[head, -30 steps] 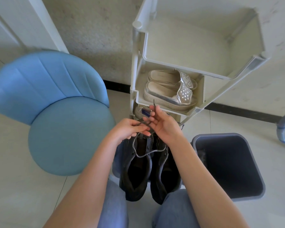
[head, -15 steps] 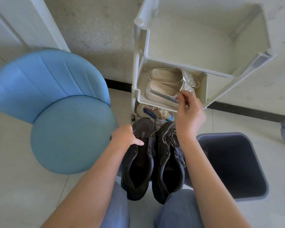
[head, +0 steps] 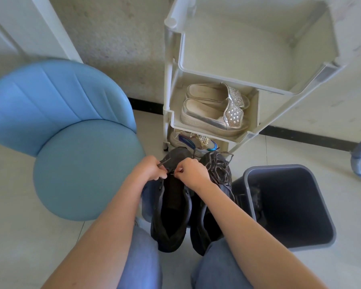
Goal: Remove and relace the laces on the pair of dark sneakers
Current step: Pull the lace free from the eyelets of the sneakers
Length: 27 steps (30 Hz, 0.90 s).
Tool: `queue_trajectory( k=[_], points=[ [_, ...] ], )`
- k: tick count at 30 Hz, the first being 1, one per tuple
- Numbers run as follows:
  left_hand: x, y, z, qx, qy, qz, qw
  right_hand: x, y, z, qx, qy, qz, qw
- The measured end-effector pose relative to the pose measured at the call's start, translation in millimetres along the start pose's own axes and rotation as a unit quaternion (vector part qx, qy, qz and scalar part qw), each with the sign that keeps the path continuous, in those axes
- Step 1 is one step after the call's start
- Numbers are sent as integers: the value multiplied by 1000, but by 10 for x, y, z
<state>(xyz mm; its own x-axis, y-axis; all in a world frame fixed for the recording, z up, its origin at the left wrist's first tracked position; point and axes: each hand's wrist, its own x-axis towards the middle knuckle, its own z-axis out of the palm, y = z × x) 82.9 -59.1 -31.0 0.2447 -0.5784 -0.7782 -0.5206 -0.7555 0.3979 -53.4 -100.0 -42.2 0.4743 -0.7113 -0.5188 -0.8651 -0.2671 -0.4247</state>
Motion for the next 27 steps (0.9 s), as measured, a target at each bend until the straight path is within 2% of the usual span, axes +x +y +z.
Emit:
queue_trajectory(
  k=[8, 18, 24, 27],
  points=[
    [36, -55, -32, -45, -24, 3, 999, 10, 39, 47, 54, 24, 32, 998],
    [57, -73, 0, -32, -16, 27, 999, 14, -42, 132, 94, 38, 70, 992],
    [178, -92, 87, -81, 31, 0, 996, 19, 17, 188, 156, 1, 55, 986],
    [232, -79, 116, -69, 55, -4, 996, 18, 42, 180, 134, 53, 28, 989]
  ],
)
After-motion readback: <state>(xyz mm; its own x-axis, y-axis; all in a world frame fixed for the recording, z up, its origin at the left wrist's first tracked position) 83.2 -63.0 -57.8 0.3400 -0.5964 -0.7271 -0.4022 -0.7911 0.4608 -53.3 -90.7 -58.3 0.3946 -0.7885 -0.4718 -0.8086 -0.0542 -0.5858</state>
